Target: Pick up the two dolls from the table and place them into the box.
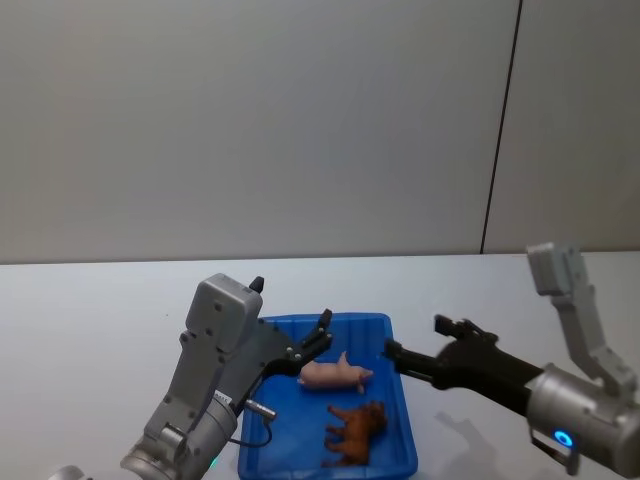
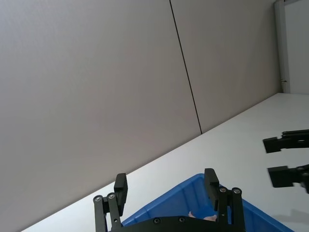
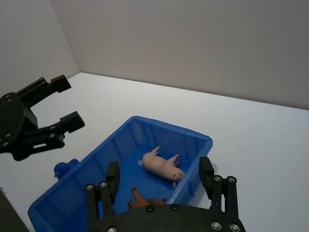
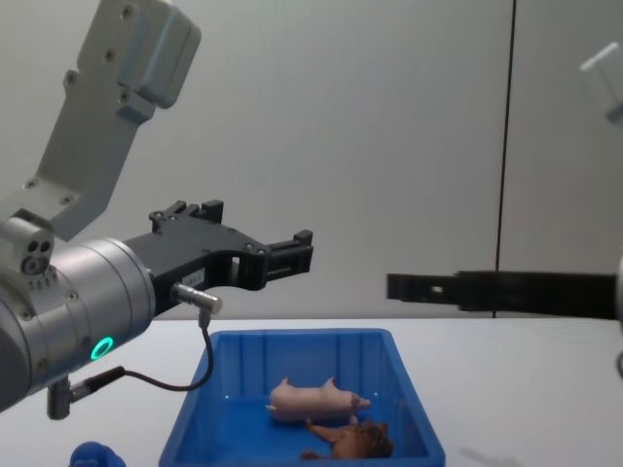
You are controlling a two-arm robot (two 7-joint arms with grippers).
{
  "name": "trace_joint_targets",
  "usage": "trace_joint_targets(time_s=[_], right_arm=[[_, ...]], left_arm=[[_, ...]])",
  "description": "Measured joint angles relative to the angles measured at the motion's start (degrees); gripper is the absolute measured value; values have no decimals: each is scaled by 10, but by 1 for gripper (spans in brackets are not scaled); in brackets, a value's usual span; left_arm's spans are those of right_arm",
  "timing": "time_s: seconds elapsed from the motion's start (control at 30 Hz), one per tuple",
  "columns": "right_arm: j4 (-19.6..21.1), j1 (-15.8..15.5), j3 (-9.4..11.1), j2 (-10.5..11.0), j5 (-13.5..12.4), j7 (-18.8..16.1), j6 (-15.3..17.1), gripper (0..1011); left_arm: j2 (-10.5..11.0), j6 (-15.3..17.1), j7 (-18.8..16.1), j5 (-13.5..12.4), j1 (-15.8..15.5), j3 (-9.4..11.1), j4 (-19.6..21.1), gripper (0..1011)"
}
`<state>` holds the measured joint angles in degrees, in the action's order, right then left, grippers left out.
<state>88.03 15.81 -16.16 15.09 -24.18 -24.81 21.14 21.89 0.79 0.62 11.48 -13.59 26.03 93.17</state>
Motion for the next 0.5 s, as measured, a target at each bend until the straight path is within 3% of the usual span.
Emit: trace_joint_targets(time_s=[0.5], right_arm=[[39, -39, 12, 36, 1, -3, -21, 1001]], left_arm=[[4, 5, -3, -3, 3, -3, 4, 1001]])
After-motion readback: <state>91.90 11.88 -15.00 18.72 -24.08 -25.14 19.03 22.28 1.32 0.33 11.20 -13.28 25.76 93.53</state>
